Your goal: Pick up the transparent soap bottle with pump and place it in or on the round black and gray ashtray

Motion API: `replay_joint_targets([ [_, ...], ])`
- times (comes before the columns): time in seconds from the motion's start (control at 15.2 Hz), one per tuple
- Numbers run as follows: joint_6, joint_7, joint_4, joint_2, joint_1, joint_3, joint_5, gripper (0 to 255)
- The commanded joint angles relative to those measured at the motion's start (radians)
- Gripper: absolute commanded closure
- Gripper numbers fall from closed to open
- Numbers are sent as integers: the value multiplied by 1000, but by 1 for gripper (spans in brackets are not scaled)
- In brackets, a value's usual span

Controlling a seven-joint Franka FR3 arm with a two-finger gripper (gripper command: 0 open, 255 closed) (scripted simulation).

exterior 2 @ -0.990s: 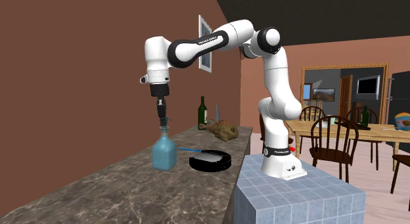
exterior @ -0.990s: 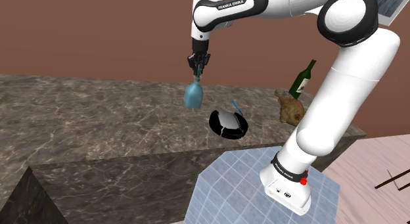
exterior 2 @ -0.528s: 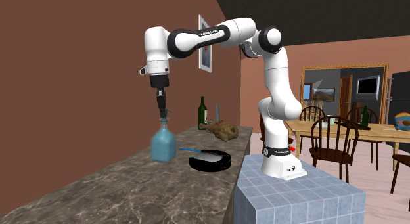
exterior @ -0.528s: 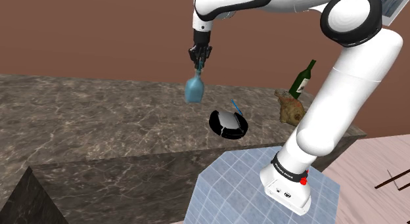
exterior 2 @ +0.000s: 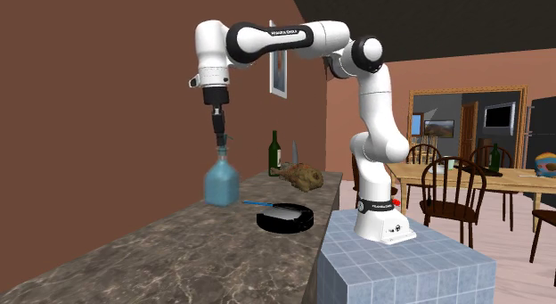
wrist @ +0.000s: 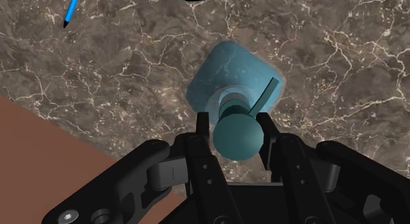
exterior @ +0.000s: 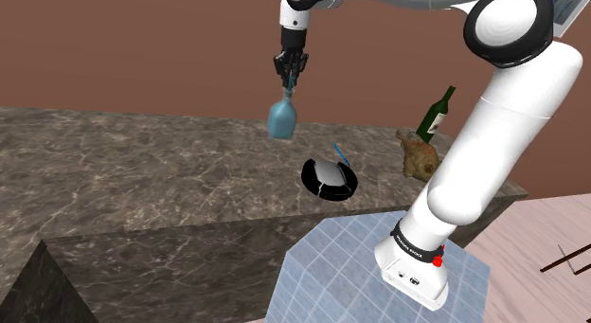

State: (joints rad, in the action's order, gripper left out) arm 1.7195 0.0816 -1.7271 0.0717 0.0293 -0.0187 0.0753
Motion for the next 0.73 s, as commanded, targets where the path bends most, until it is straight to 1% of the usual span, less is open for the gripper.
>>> replay_joint_targets([
  [0.0,-27,-3,28,0,0,0,0,255],
  [0.13,-54,-4,55,1,0,0,0,255],
  [0.4,-72,-27,-74,-148,-11,11,-1,255],
  [0.66,-109,-53,-176,-289,-22,24,2,255],
])
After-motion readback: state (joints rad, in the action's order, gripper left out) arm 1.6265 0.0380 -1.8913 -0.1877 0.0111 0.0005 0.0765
